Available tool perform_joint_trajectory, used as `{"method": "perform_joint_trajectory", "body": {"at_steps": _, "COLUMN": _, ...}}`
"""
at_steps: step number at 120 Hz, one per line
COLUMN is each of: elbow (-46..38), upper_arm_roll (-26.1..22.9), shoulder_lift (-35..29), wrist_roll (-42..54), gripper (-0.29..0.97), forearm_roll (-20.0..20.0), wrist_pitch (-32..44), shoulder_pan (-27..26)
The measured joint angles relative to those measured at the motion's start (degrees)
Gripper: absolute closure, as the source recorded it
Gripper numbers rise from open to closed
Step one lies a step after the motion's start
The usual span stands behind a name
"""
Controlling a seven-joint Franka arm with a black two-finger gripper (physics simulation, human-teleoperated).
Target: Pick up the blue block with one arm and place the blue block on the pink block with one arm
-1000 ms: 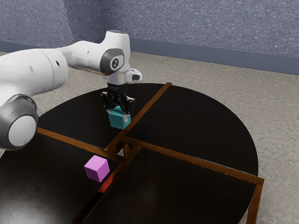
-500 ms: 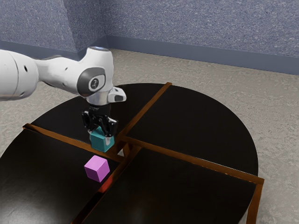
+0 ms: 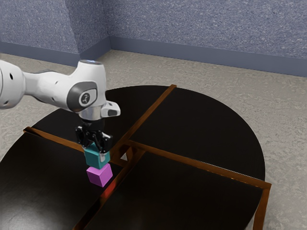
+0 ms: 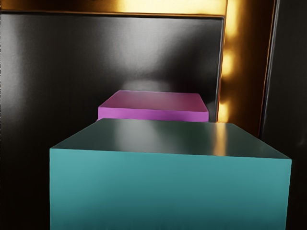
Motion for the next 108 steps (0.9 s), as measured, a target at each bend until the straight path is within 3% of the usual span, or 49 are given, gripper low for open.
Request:
{"method": "perform_joint_trajectory", "body": {"at_steps": 11, "elbow": -0.27, "upper_arm_roll": 0.08, "shoulder_lift": 0.01, "wrist_roll": 0.10, "gripper": 0.37, "forearm_roll": 0.12, "wrist_pitch": 0.35, "shoulder_pan": -0.01}}
{"method": "perform_joint_trajectory", "body": {"at_steps": 33, "elbow": -0.57, "upper_arm_roll": 0.18, "shoulder_lift": 0.05, "wrist_roll": 0.54, "gripper": 0.16, "forearm_roll": 0.99, "wrist_pitch": 0.62, "shoulder_pan": -0.04}}
{"method": "perform_joint_trajectory", "body": {"at_steps": 60, "elbow": 0.90, "upper_arm_roll": 0.92, "shoulder_lift": -0.06, "wrist_roll": 1.05, "gripper": 0.06, "forearm_roll": 1.34, "wrist_pitch": 0.72, "shoulder_pan": -0.04}}
{"method": "perform_joint_trajectory", "body": {"at_steps": 88, "elbow": 12.17, "upper_arm_roll": 1.16, "shoulder_lift": -3.45, "wrist_roll": 1.57, "gripper": 0.02, "forearm_roll": 3.69, "wrist_pitch": -1.07, "shoulder_pan": -0.93}}
{"method": "perform_joint_trajectory", "body": {"at_steps": 108, "elbow": 29.29, "upper_arm_roll": 0.66, "shoulder_lift": -6.01, "wrist_roll": 1.77, "gripper": 0.01, "forearm_roll": 7.39, "wrist_pitch": -11.55, "shoulder_pan": -1.13}}
